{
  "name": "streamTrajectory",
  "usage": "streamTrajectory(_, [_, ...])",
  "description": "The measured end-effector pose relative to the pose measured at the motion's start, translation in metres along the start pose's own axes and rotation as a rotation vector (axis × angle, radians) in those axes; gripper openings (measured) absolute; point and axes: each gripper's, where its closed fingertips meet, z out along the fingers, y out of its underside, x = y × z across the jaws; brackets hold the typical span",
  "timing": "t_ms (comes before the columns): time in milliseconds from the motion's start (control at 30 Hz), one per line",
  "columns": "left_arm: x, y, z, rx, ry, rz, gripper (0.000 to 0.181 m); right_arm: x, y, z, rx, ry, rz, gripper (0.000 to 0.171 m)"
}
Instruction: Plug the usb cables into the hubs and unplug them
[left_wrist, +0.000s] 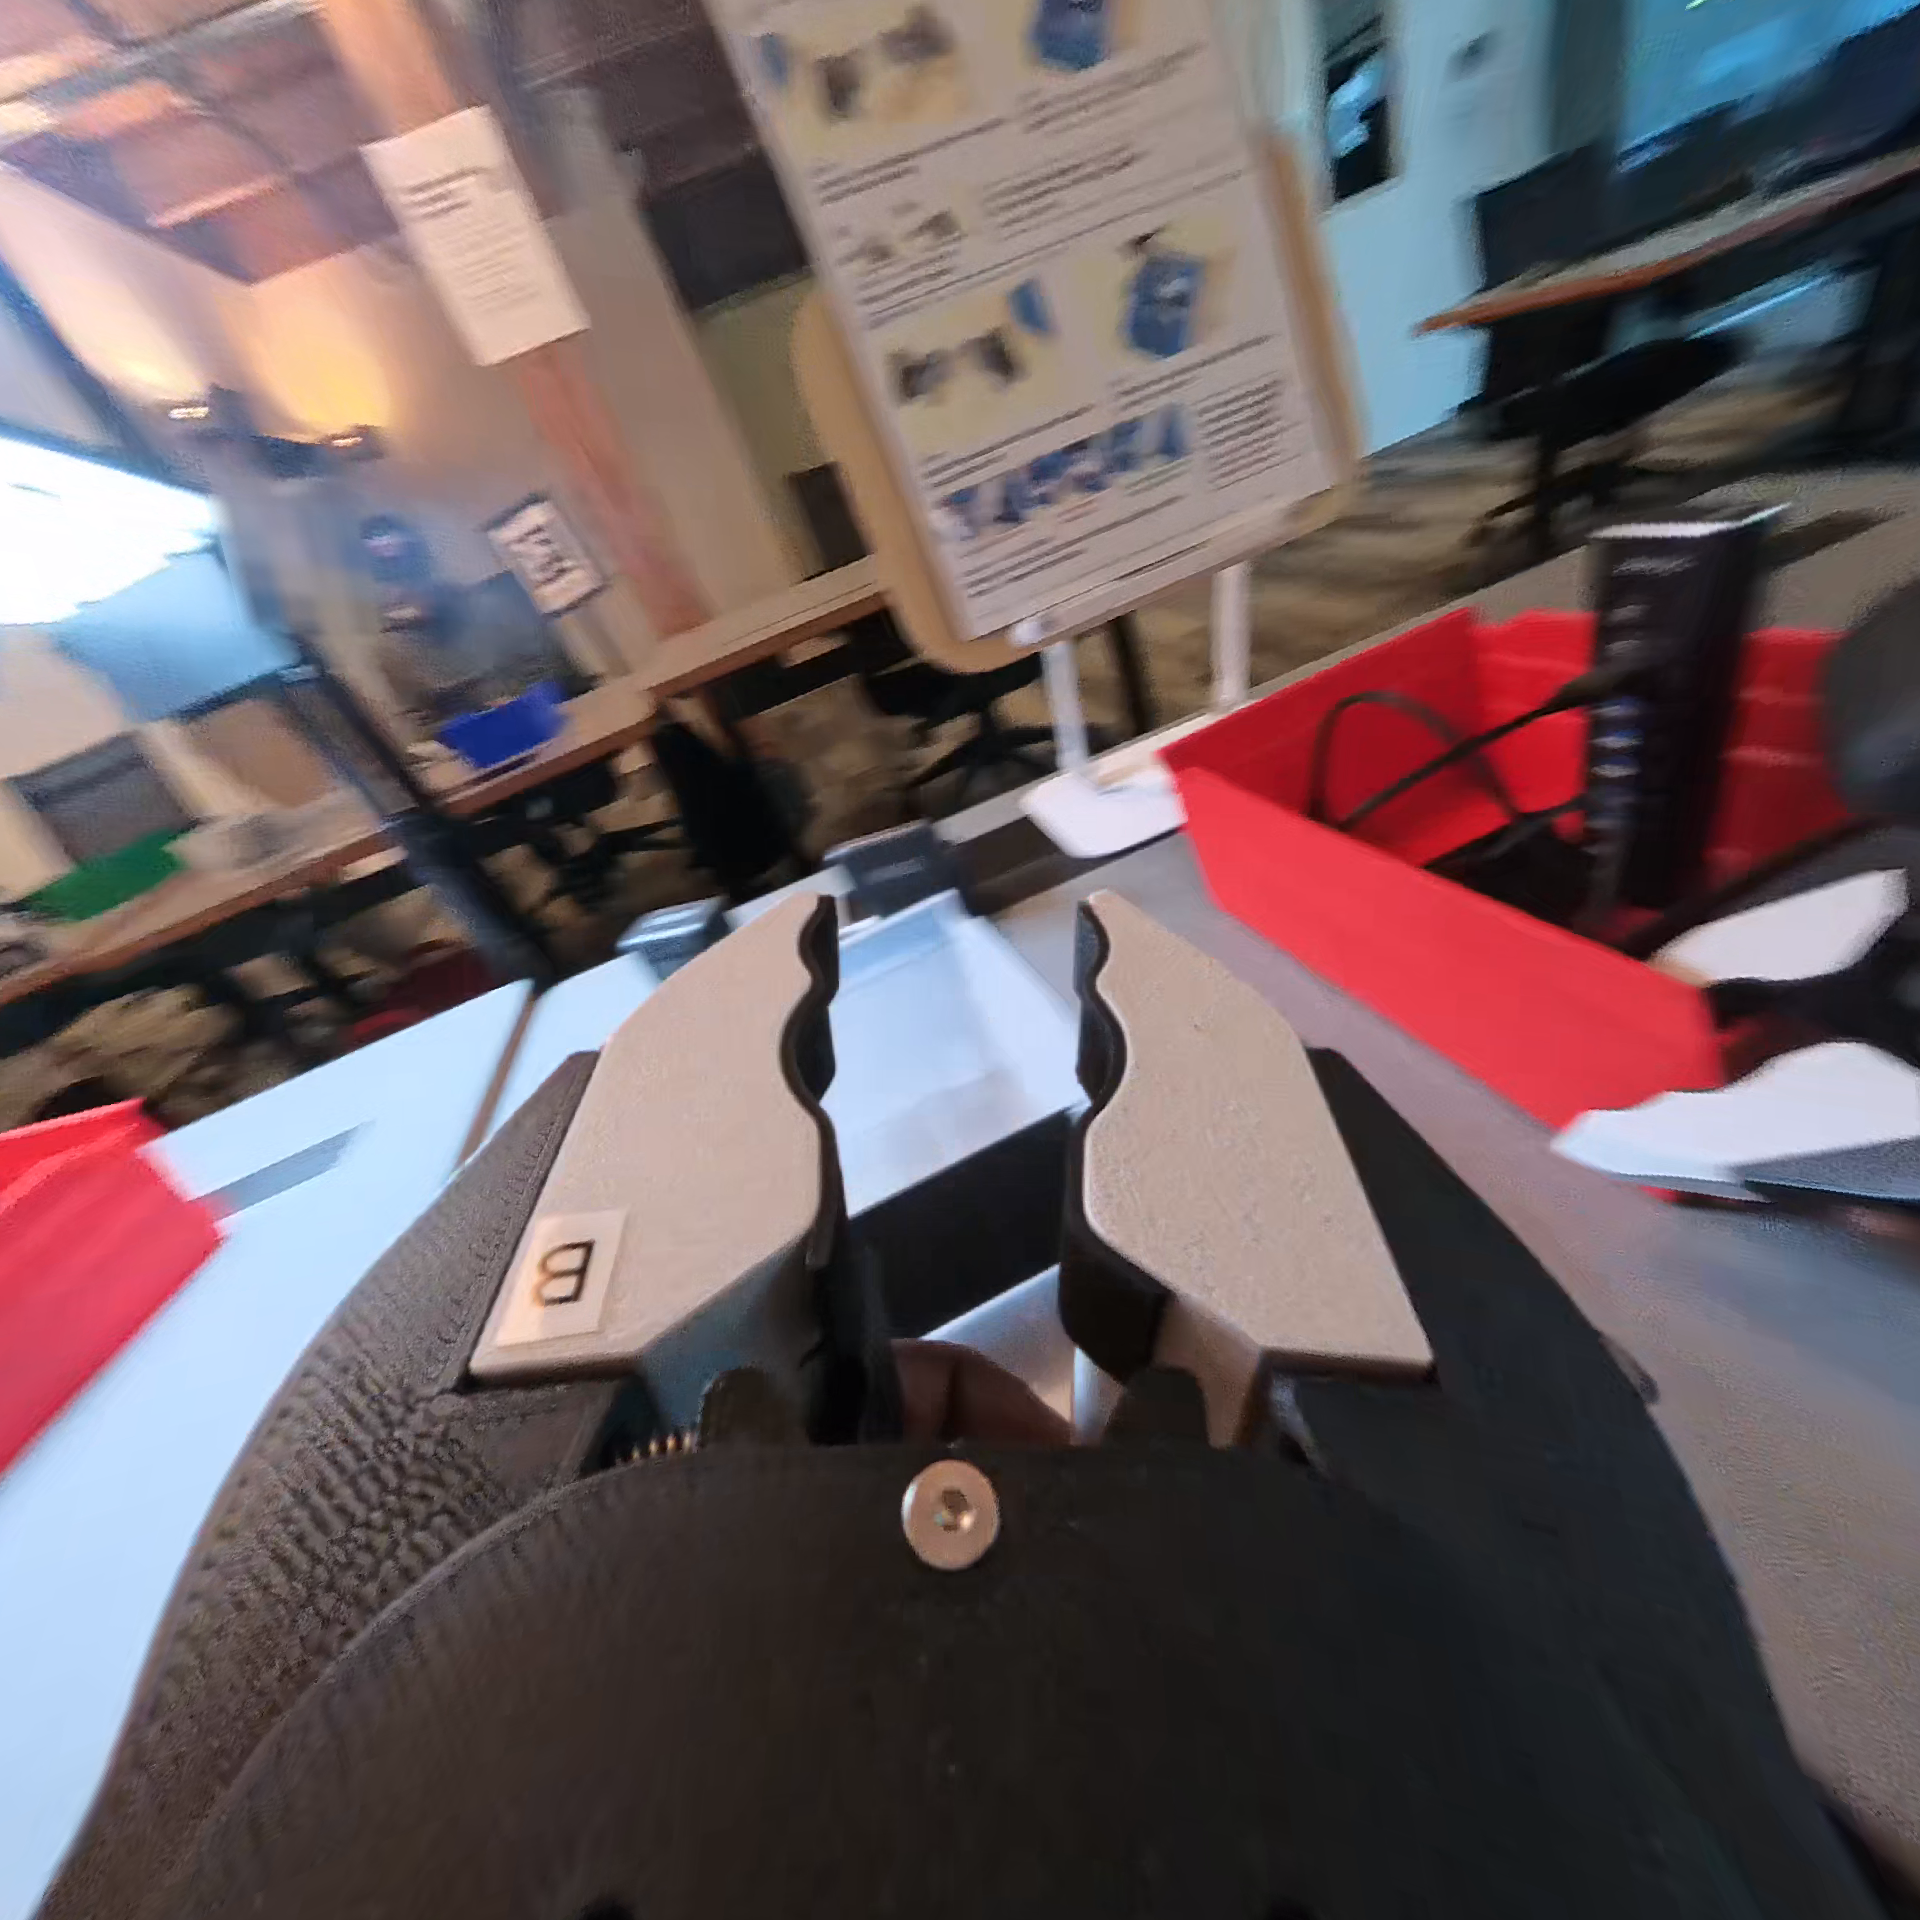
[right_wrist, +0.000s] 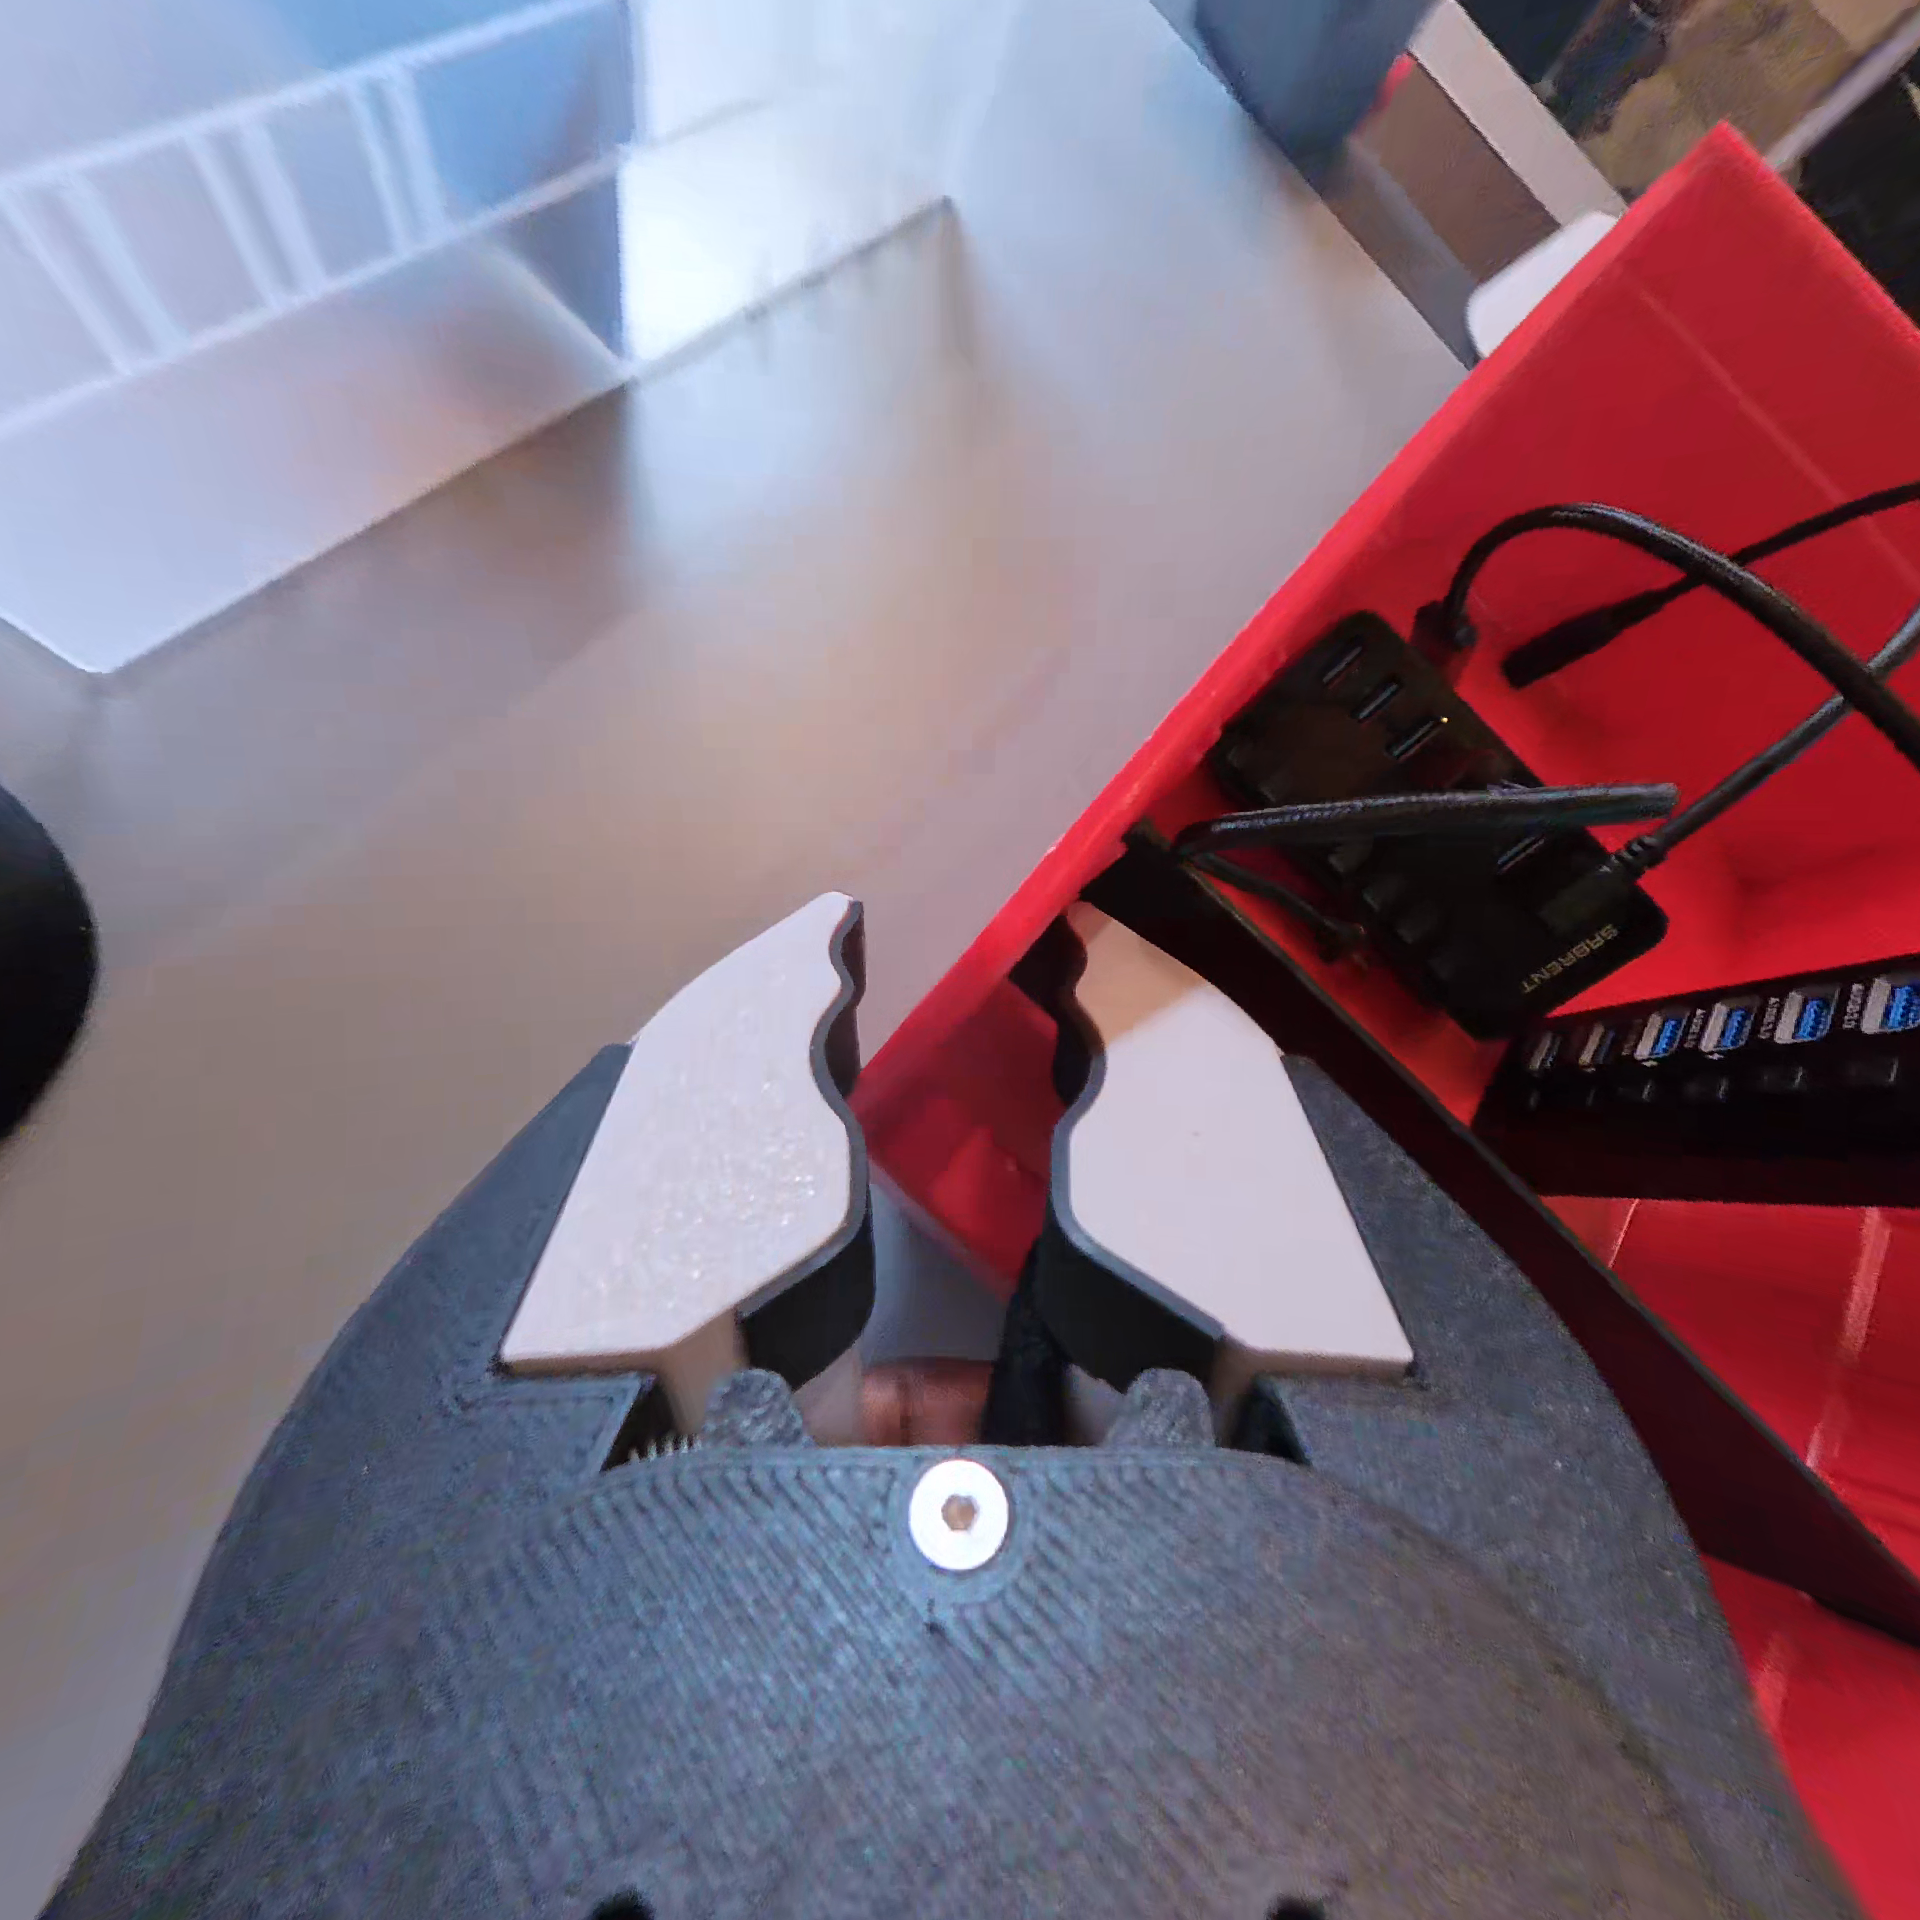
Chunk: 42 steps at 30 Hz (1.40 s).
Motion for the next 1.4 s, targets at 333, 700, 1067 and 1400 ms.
streamTrajectory(333, [-0.119,0.057,-0.048,-0.29,-0.348,0.091,0.044,-0.07,-0.059,0.036,0.057,-0.119,-0.231,0.046])
streamTrajectory(700, [-0.145,0.103,-0.068,-0.426,-0.305,-0.058,0.044,-0.098,-0.086,0.05,0.189,-0.28,-0.333,0.047])
streamTrajectory(1067, [-0.133,0.18,-0.063,-0.66,-0.164,-0.246,0.047,-0.08,-0.101,0.05,0.396,-0.321,-0.313,0.043])
streamTrajectory(1400, [-0.111,0.198,-0.08,-0.783,-0.021,-0.269,0.032,-0.111,-0.116,-0.033,0.721,-0.444,0.191,0.06])
